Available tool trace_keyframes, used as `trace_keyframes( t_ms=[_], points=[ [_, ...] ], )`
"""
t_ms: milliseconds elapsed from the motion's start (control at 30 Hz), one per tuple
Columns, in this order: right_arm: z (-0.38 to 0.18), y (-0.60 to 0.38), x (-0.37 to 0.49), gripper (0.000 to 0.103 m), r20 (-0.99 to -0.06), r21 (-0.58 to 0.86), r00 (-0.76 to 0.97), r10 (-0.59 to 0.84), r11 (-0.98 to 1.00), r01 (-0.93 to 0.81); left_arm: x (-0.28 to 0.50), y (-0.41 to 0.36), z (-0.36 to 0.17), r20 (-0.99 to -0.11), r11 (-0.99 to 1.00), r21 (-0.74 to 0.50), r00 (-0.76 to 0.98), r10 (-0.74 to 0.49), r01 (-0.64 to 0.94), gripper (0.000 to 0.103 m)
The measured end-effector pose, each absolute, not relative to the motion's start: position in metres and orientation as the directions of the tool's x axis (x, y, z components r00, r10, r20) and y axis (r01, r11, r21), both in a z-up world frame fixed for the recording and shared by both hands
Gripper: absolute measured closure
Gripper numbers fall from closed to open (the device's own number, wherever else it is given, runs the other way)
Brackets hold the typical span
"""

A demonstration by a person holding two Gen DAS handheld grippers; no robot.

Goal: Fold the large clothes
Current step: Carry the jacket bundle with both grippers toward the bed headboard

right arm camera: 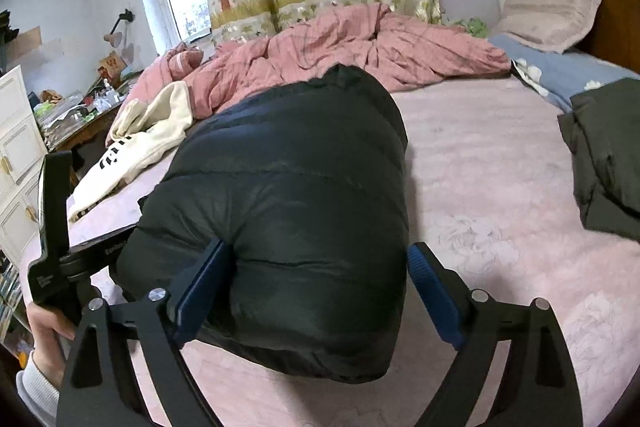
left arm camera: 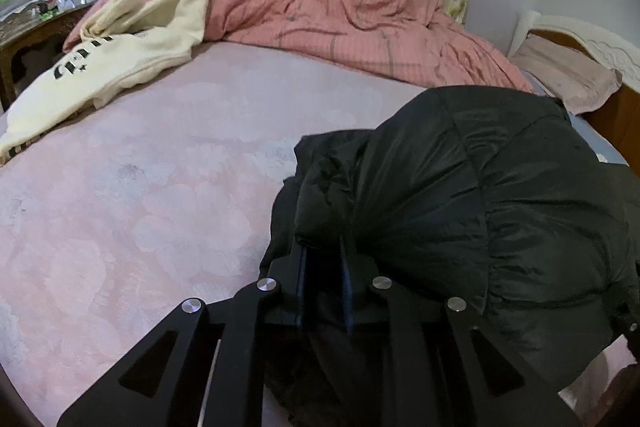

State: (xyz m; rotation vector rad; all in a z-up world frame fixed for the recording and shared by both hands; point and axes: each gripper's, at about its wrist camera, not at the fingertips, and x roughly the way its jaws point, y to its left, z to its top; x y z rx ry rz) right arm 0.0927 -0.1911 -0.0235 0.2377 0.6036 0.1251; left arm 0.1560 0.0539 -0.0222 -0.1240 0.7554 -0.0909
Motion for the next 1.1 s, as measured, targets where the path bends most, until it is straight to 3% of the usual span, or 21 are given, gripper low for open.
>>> trace_keyframes(
  t_ms=[67, 167, 367, 433, 500, 533, 633, 700, 767, 933, 1033, 1100],
  points=[
    [-0.030, -0.192, 0.098, 0.001, -0.583, 0.278, 0.791, 0.184, 0.961, -0.018, 0.158, 0.054, -0.023, -0.685, 0.989, -0.145, 0.717, -0.130, 0.040, 0.089],
    [-0.035, -0.196, 0.102, 0.001, -0.591, 0.317, 0.779, 0.207, 0.948, -0.012, 0.158, 0.050, -0.025, -0.696, 0.992, -0.121, 0.709, -0.114, 0.041, 0.089],
    [-0.022, -0.187, 0.094, 0.001, -0.567, 0.231, 0.808, 0.158, 0.972, -0.028, 0.157, 0.054, -0.023, -0.689, 0.986, -0.161, 0.709, -0.147, 0.047, 0.089],
    [-0.013, -0.187, 0.088, 0.001, -0.546, 0.203, 0.828, 0.132, 0.979, -0.023, 0.150, 0.063, -0.010, -0.656, 0.977, -0.202, 0.731, -0.190, 0.072, 0.078],
    [-0.001, -0.193, 0.079, 0.001, -0.501, 0.199, 0.856, 0.126, 0.980, -0.027, 0.136, 0.084, 0.013, -0.569, 0.943, -0.316, 0.774, -0.277, 0.106, 0.036],
    [0.004, -0.196, 0.076, 0.001, -0.480, 0.207, 0.867, 0.133, 0.978, -0.036, 0.129, 0.095, 0.024, -0.521, 0.916, -0.379, 0.789, -0.325, 0.127, 0.030],
    [0.020, -0.211, 0.066, 0.001, -0.421, 0.240, 0.898, 0.130, 0.970, -0.028, 0.121, 0.110, 0.044, -0.472, 0.884, -0.441, 0.798, -0.376, 0.156, 0.026],
    [0.024, -0.224, 0.065, 0.001, -0.406, 0.283, 0.905, 0.127, 0.959, -0.007, 0.121, 0.110, 0.043, -0.483, 0.890, -0.430, 0.796, -0.366, 0.149, 0.022],
    [0.024, -0.235, 0.068, 0.001, -0.410, 0.346, 0.899, 0.154, 0.938, -0.003, 0.130, 0.106, 0.032, -0.503, 0.860, -0.477, 0.745, -0.437, 0.182, 0.019],
    [-0.005, -0.261, 0.089, 0.001, -0.445, 0.588, 0.818, 0.366, 0.807, -0.042, 0.154, 0.100, -0.019, -0.585, 0.778, -0.620, 0.600, -0.547, 0.104, 0.001],
    [-0.034, -0.271, 0.102, 0.001, -0.470, 0.681, 0.771, 0.430, 0.732, 0.007, 0.162, 0.107, -0.046, -0.565, 0.680, -0.732, 0.527, -0.635, 0.035, 0.000],
    [-0.050, -0.275, 0.109, 0.001, -0.464, 0.738, 0.747, 0.476, 0.674, 0.028, 0.161, 0.103, -0.045, -0.579, 0.706, -0.706, 0.528, -0.621, 0.057, 0.001]
  ],
)
